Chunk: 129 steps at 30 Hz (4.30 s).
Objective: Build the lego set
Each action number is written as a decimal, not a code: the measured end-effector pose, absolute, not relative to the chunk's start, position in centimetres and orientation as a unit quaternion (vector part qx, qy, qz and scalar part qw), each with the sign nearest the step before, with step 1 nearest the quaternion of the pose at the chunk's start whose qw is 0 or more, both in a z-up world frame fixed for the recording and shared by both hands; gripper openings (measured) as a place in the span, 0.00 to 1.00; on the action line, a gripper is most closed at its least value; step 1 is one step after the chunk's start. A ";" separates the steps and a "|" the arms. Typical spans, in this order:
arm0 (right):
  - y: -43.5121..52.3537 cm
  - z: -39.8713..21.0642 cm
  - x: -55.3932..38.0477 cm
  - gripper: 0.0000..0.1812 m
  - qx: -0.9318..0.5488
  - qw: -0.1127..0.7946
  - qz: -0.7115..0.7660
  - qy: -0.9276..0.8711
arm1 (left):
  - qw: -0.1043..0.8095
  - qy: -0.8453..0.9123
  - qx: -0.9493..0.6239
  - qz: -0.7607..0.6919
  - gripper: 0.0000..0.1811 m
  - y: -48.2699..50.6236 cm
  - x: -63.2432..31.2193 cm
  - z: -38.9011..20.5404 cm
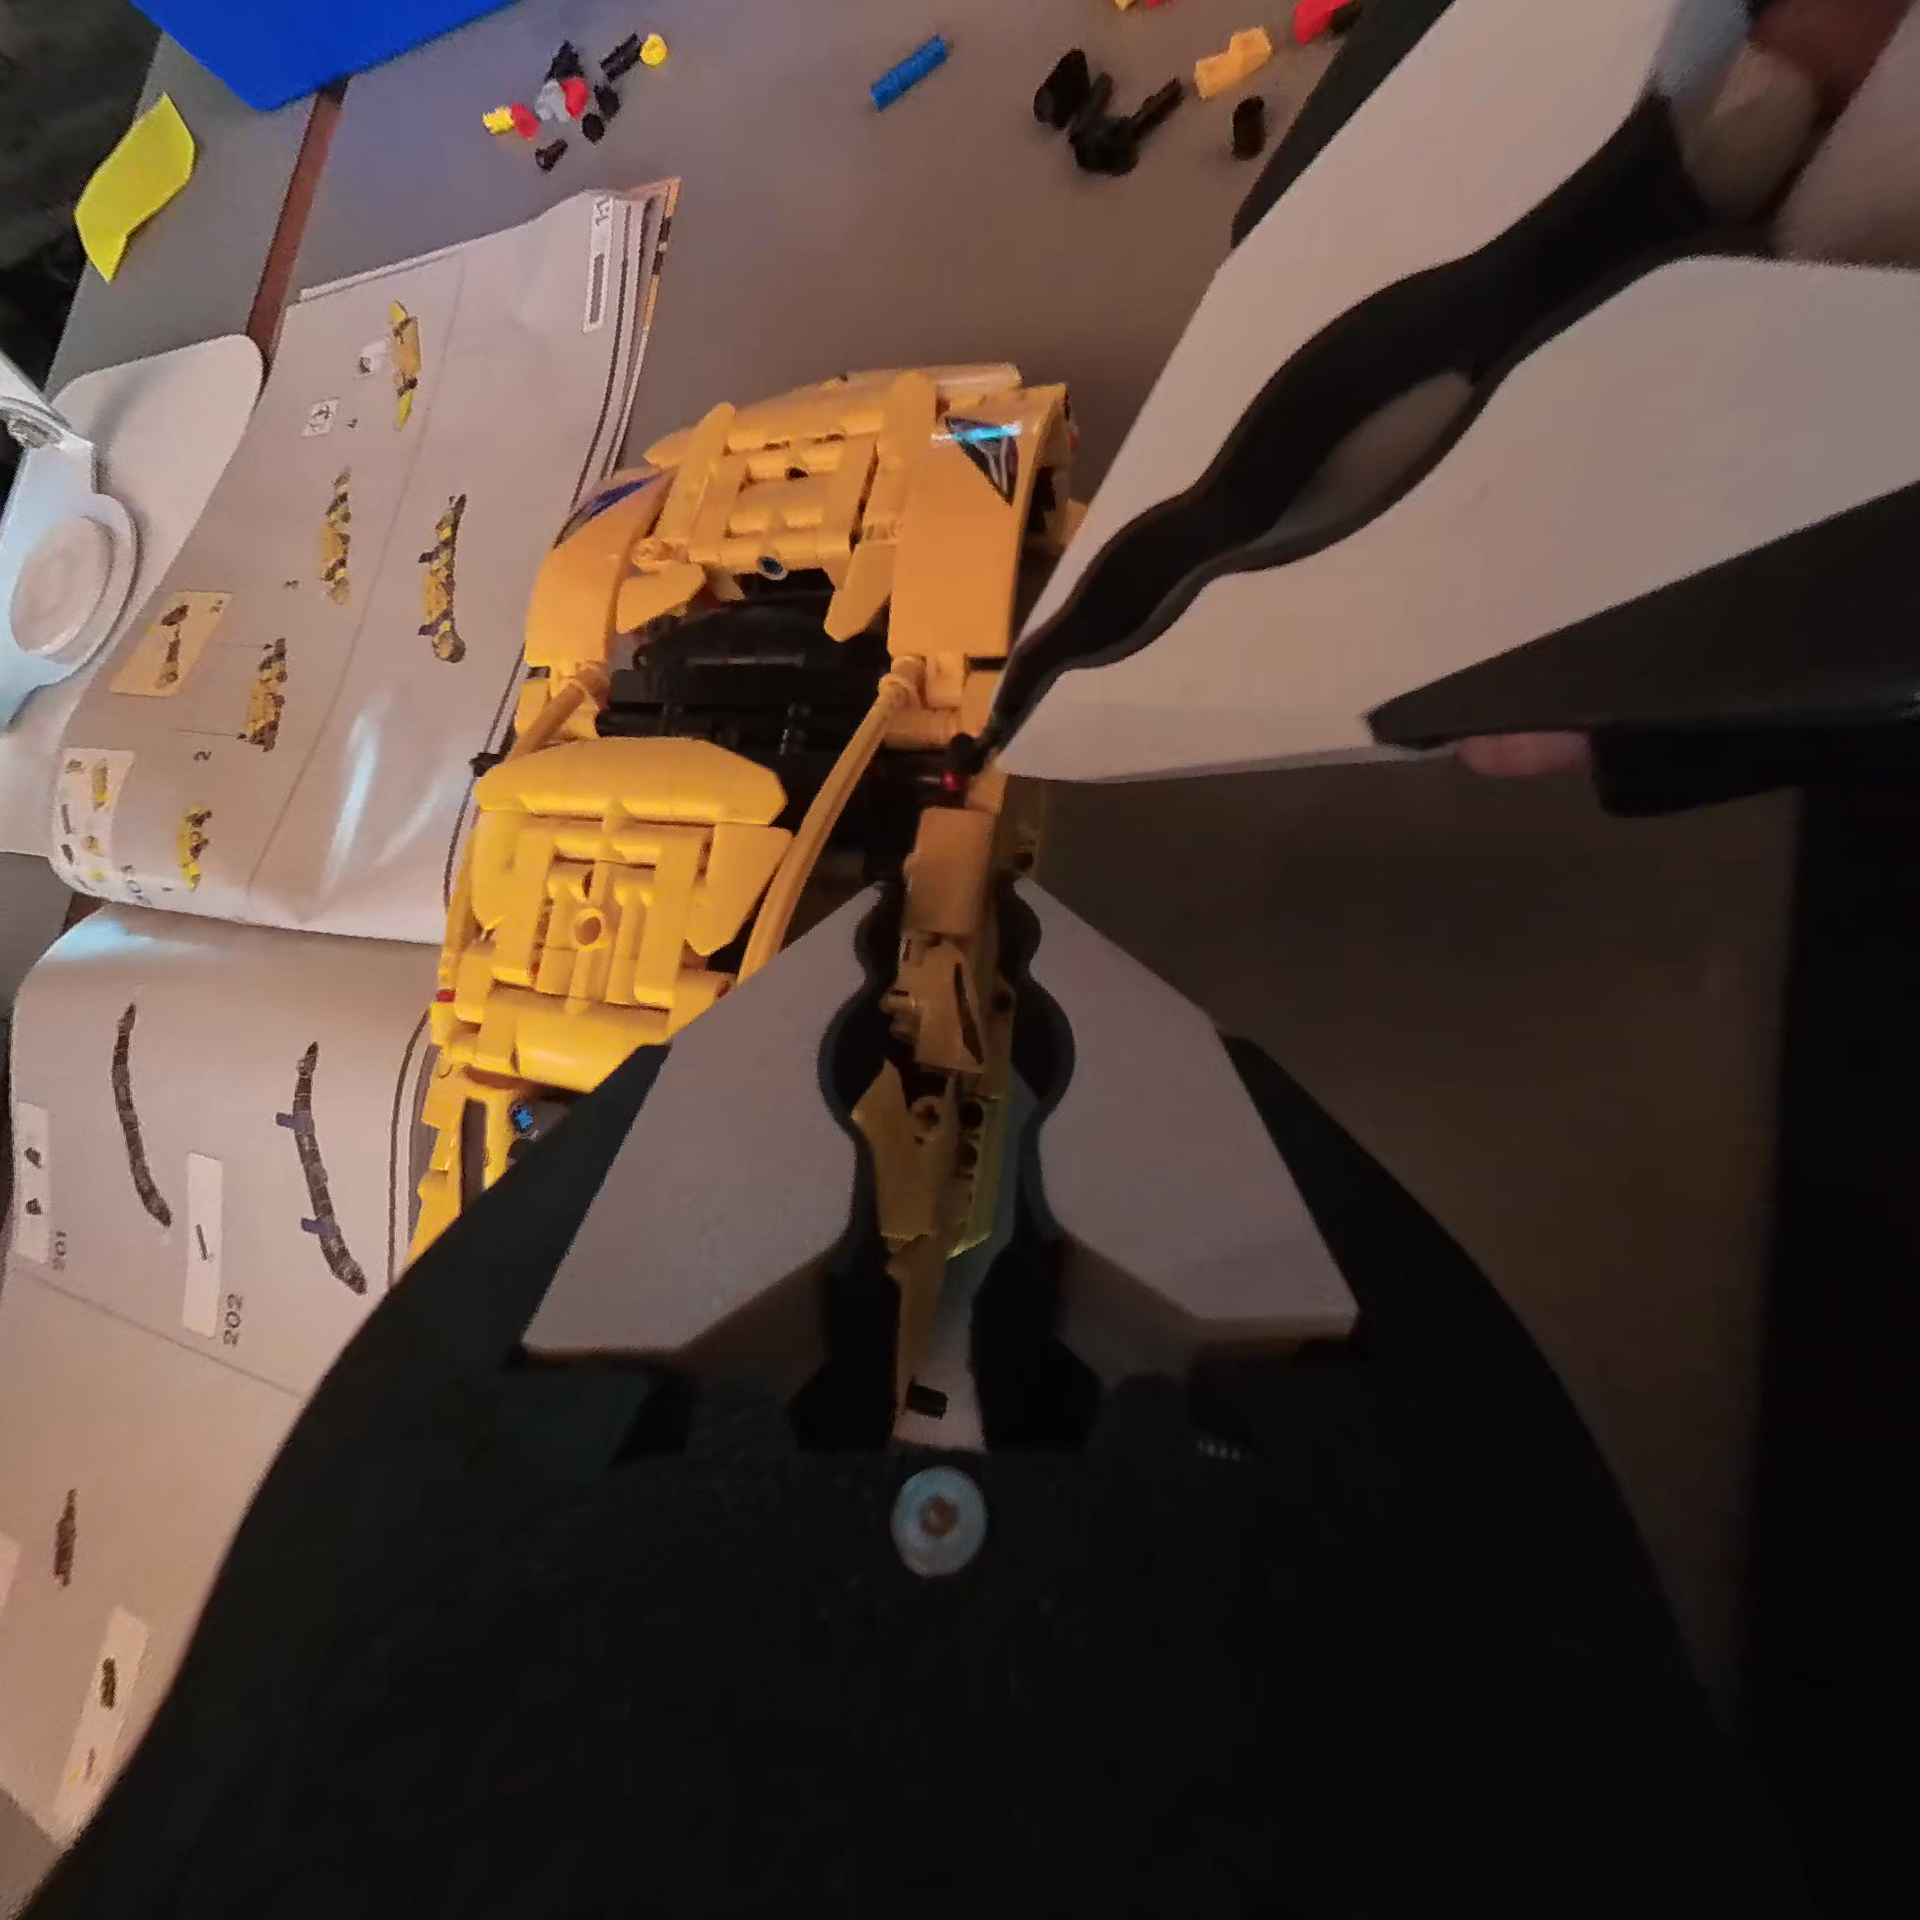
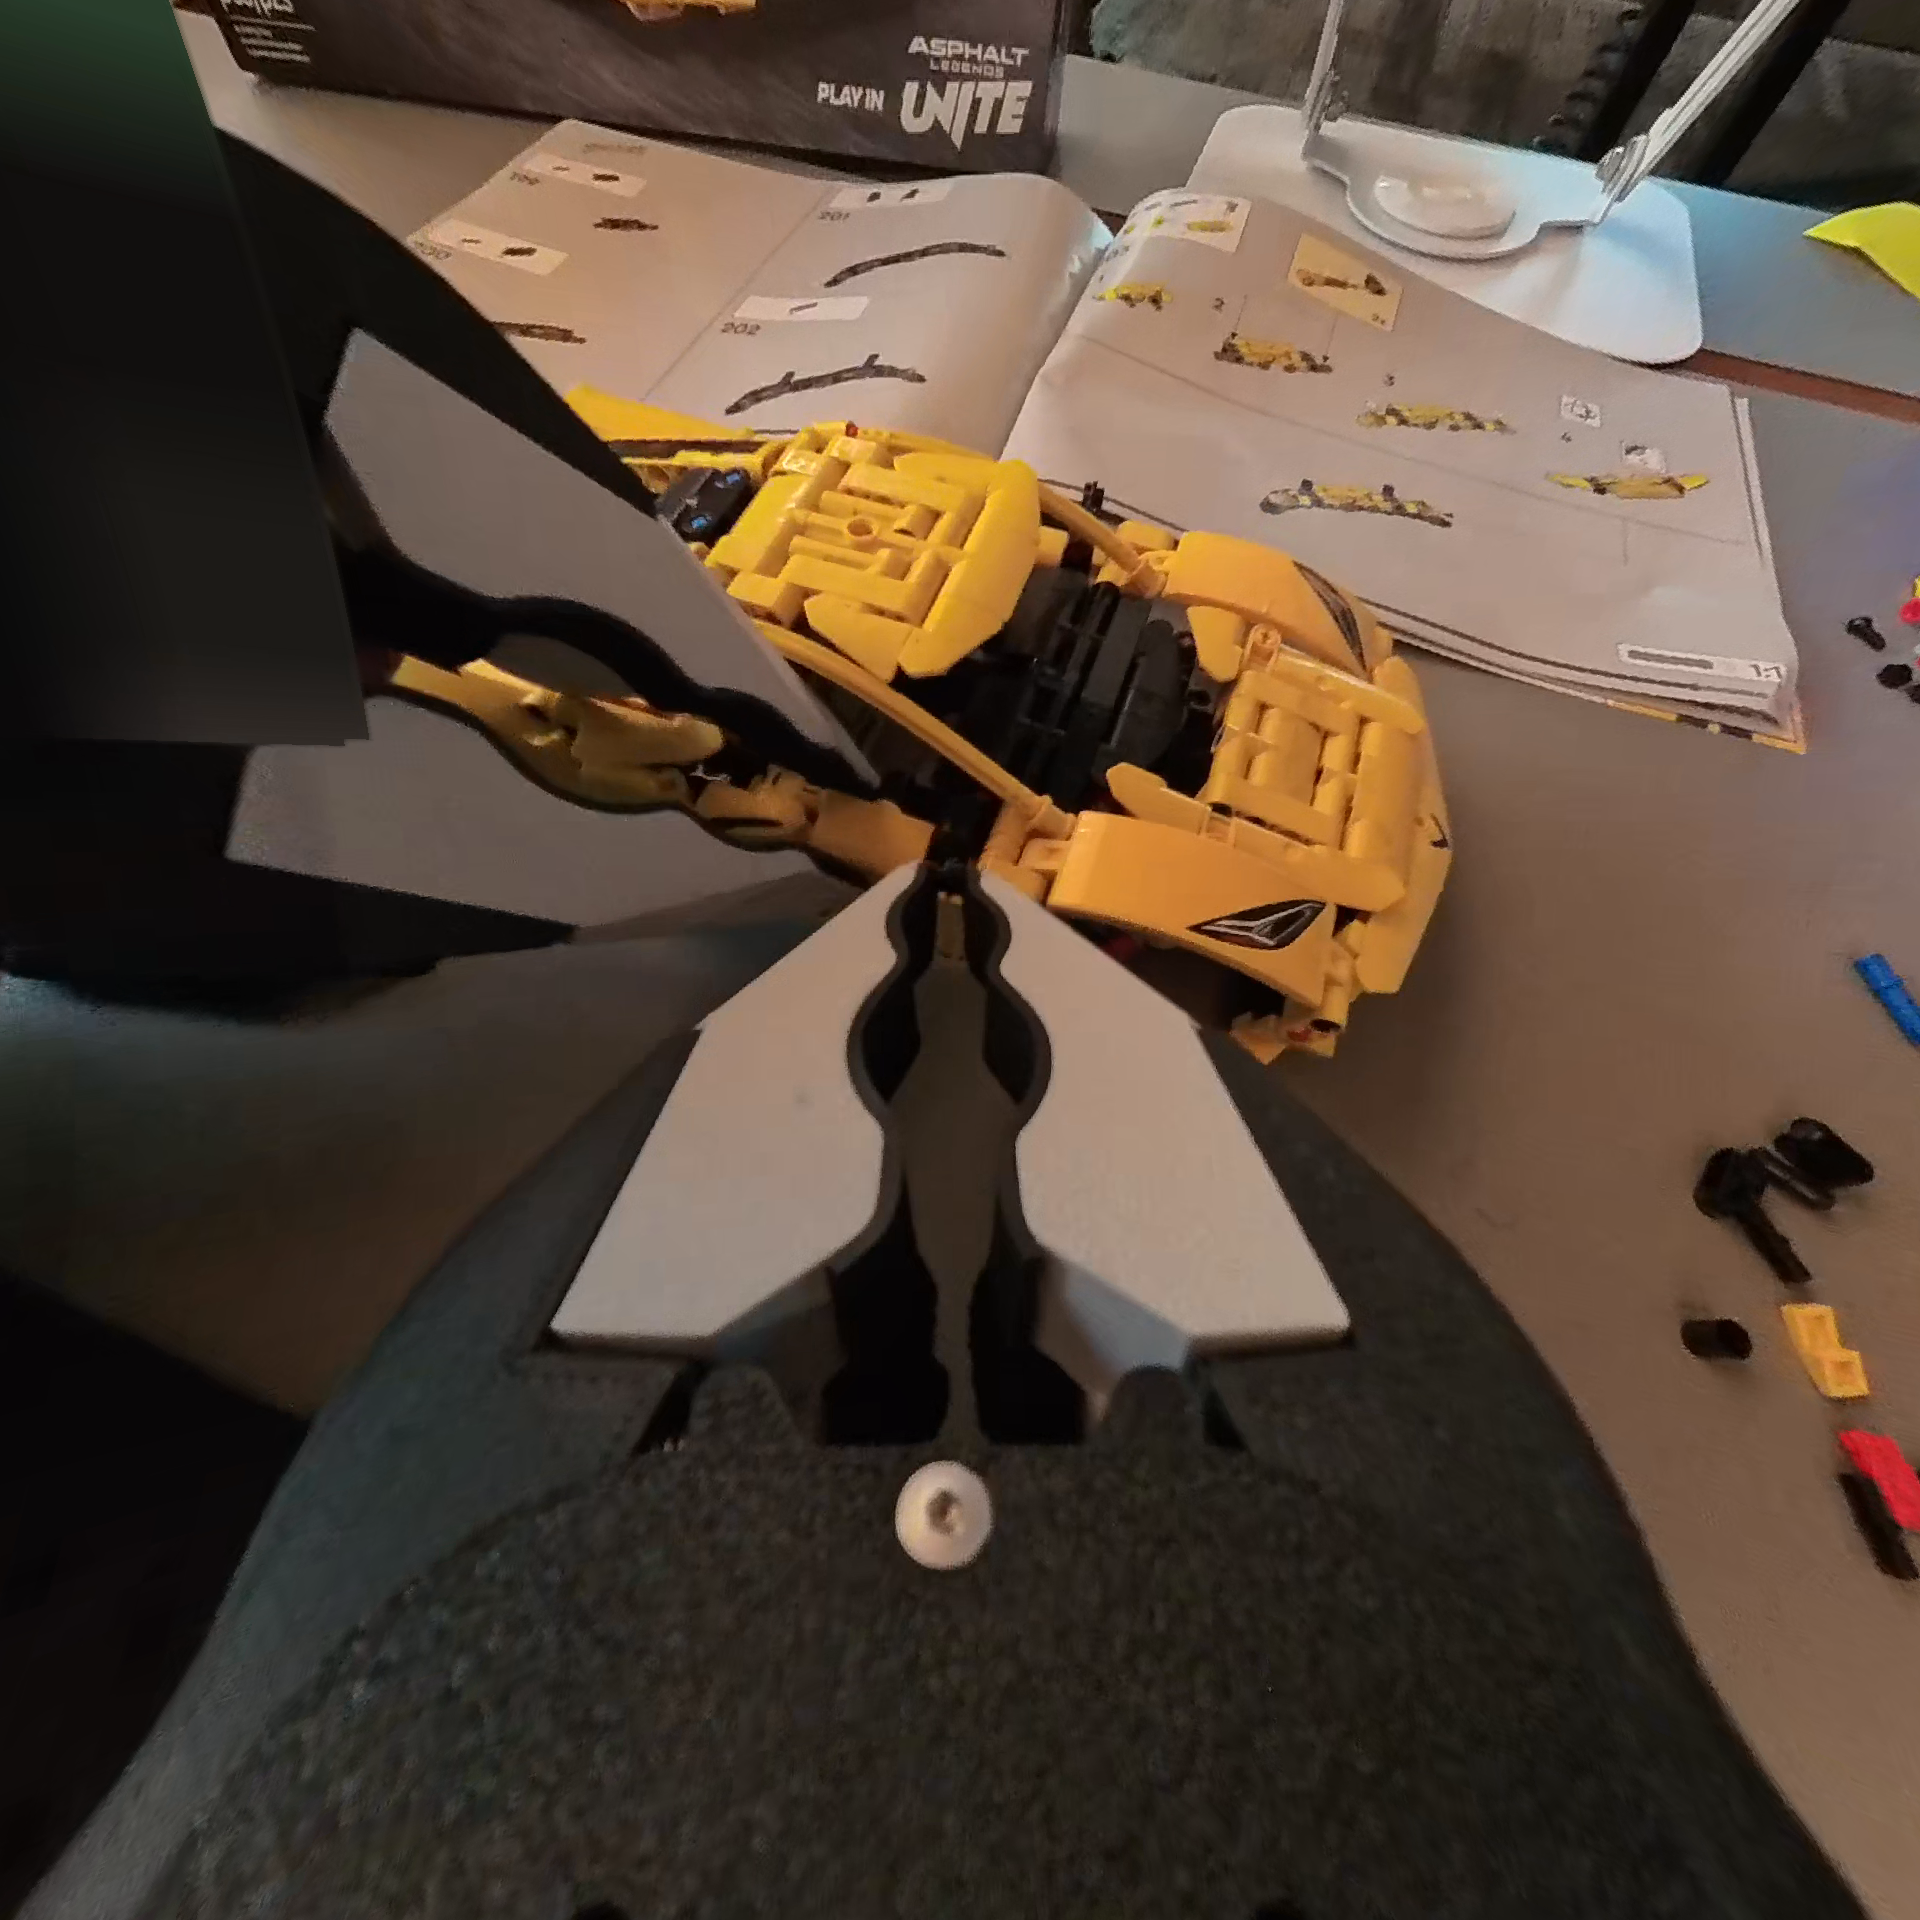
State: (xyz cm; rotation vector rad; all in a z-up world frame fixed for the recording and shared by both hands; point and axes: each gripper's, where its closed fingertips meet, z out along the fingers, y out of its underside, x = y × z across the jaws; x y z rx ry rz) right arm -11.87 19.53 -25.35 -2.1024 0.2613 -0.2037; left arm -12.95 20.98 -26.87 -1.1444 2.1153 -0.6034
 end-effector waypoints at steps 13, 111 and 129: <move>19.8 -26.5 -12.1 0.03 -0.879 0.460 -0.072 0.101 | 0.305 0.813 -0.434 -0.240 0.09 21.0 -13.1 -26.9; 20.7 -26.6 -13.6 0.09 -0.851 0.290 0.065 -0.432 | 0.376 0.672 -0.538 -0.342 0.18 25.7 -19.6 -25.0; 19.9 -26.7 -13.4 0.08 -0.823 0.243 0.051 -0.511 | 0.385 0.701 -0.493 -0.343 0.16 23.2 -19.1 -23.8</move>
